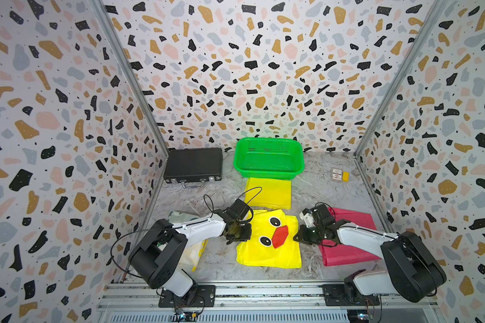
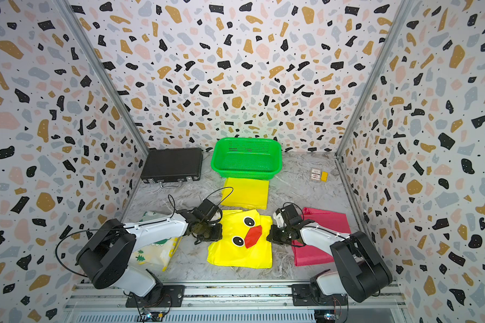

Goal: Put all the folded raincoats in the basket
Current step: Pick up the raincoat from the center of the board.

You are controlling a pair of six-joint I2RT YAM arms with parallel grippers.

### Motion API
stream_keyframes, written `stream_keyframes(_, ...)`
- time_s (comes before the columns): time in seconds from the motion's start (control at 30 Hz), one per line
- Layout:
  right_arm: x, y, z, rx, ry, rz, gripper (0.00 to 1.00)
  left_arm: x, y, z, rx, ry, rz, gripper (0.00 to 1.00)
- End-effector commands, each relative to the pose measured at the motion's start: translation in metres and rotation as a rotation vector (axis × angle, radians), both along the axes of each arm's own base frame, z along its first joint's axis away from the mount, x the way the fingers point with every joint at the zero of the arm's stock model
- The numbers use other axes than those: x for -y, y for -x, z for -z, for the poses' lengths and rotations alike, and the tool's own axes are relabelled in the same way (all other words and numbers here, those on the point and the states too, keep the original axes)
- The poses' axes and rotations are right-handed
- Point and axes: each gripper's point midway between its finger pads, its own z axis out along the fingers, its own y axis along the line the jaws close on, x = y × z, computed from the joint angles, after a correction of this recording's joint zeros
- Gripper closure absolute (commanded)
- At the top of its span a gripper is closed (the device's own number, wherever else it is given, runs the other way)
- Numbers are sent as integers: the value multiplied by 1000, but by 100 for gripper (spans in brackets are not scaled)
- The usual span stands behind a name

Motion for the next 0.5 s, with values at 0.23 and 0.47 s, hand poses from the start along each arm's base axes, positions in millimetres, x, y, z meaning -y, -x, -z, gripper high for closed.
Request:
stream_keyframes(0.23,6,14,-12,-1,15,-18,100,4,8,-16,15,24,18,100)
stream_keyframes(0.47,7,12,-30,51,13,-21,100,3,7,-36,58,40,12,100)
